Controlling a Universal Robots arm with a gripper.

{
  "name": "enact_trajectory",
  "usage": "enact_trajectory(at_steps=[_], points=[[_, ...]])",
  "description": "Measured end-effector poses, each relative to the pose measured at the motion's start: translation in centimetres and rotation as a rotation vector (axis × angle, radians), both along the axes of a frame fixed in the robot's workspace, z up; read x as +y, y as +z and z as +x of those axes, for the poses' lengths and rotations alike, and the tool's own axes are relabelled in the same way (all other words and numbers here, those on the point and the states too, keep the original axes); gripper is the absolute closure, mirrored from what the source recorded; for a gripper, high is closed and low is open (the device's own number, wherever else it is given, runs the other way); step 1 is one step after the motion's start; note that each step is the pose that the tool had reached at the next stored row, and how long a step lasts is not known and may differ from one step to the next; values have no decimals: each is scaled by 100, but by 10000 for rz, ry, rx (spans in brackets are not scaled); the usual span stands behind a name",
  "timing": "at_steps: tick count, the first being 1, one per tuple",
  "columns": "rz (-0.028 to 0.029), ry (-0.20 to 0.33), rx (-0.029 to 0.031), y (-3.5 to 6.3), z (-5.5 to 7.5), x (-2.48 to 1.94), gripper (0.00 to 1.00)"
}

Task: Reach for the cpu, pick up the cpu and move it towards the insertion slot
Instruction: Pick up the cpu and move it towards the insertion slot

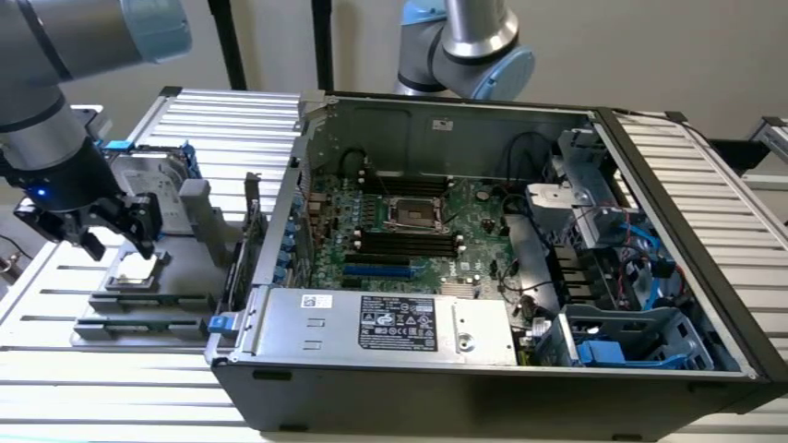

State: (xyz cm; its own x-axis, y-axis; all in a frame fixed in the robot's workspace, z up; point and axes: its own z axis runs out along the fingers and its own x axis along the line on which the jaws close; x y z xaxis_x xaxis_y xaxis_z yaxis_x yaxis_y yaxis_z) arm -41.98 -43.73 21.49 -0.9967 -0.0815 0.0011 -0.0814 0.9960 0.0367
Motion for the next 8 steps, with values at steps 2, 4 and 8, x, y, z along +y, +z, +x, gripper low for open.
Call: enact_trajectory(at_steps=[2,4,8], points=[[-8,-57,1,-36,0,0,35],[-16,-116,0,-71,2,0,35],[-31,-228,0,-125,7,1,35]])
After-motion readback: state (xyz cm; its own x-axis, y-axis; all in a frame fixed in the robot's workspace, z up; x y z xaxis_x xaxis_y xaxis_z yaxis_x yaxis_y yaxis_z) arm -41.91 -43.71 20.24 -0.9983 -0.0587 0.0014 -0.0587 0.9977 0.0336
